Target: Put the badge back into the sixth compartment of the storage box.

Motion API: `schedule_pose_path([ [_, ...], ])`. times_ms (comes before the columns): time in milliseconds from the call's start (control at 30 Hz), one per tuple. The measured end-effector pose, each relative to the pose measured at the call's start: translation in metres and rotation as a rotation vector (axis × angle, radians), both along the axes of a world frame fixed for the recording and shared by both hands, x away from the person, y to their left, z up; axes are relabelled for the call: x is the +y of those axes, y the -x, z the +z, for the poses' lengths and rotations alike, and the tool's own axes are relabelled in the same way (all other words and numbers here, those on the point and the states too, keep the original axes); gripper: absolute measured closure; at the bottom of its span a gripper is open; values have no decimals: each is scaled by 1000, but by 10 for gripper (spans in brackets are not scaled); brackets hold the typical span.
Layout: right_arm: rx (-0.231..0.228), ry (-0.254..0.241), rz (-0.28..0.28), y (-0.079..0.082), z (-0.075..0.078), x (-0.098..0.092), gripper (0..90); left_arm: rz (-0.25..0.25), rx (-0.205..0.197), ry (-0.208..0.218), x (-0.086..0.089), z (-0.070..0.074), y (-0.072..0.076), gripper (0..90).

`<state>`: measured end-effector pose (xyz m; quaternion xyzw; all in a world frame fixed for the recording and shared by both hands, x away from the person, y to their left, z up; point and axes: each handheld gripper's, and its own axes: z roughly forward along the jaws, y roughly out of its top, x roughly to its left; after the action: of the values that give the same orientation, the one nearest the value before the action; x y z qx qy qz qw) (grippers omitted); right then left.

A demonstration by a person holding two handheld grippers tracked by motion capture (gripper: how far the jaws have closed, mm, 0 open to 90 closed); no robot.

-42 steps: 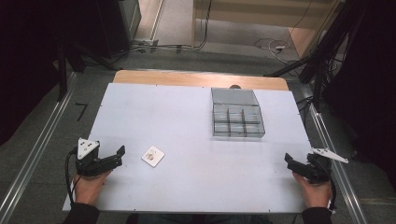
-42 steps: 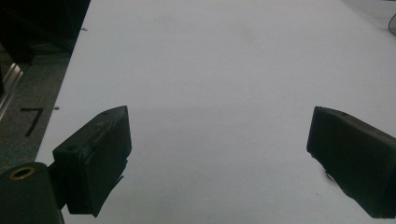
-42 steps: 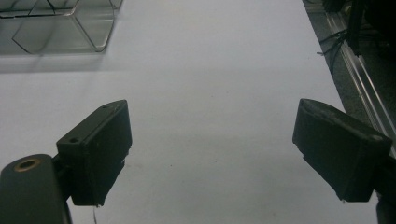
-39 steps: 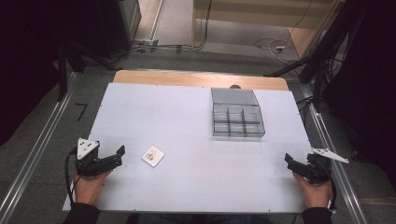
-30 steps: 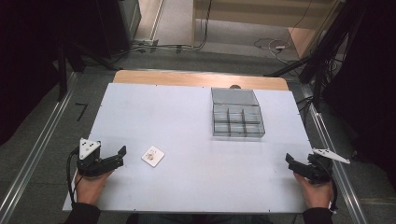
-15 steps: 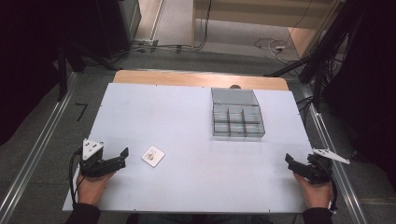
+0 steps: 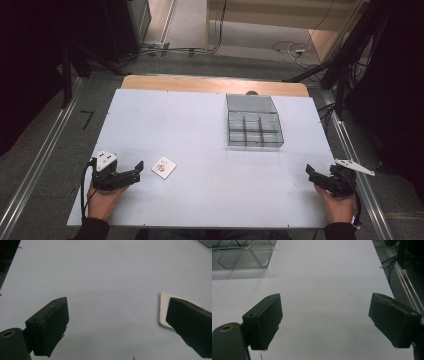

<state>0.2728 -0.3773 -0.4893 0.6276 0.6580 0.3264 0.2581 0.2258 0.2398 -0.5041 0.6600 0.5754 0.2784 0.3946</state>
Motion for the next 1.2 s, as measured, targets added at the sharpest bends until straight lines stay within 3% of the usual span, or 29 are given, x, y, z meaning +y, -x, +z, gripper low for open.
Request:
schedule_pose_path([
  [1200, -4, -4, -6, -1, 0, -1, 104, -158, 48, -44, -52, -8, -10, 63],
])
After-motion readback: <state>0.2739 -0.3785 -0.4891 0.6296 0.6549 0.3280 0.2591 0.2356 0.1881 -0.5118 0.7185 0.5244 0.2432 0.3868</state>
